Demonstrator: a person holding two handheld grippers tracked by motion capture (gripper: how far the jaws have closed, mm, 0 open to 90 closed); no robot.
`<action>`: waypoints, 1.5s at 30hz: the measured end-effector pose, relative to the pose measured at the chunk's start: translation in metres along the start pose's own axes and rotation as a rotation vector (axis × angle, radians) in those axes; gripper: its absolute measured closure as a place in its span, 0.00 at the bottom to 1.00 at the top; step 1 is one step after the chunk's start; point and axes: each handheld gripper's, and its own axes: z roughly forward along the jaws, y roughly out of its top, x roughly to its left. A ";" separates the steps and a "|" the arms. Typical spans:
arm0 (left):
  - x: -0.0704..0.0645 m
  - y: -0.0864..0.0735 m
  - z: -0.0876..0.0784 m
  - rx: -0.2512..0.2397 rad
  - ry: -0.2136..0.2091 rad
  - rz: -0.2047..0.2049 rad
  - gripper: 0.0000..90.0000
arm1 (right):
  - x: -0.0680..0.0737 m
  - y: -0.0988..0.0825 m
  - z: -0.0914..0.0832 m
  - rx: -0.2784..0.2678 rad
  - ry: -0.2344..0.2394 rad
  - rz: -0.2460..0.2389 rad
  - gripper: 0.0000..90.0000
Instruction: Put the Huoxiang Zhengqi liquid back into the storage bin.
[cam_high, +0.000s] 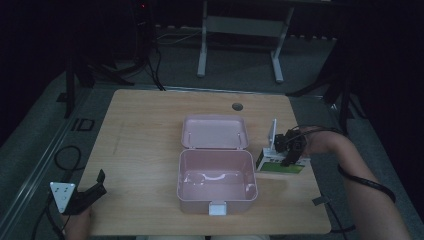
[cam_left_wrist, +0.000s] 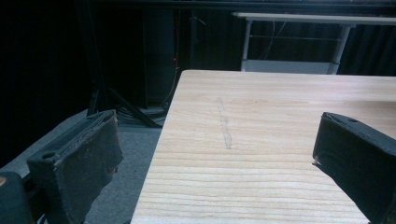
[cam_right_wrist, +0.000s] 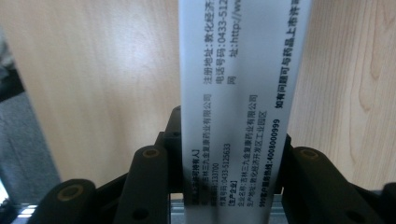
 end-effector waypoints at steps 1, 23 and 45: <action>0.000 0.000 0.000 -0.001 0.000 -0.001 0.01 | 0.002 0.000 -0.003 0.000 -0.001 -0.005 0.71; -0.001 0.000 0.000 0.002 0.001 0.007 0.01 | 0.037 0.009 -0.084 0.011 -0.037 0.030 0.71; 0.000 0.000 0.000 -0.002 -0.001 0.005 0.01 | 0.062 0.085 -0.112 -0.007 -0.012 -0.052 0.71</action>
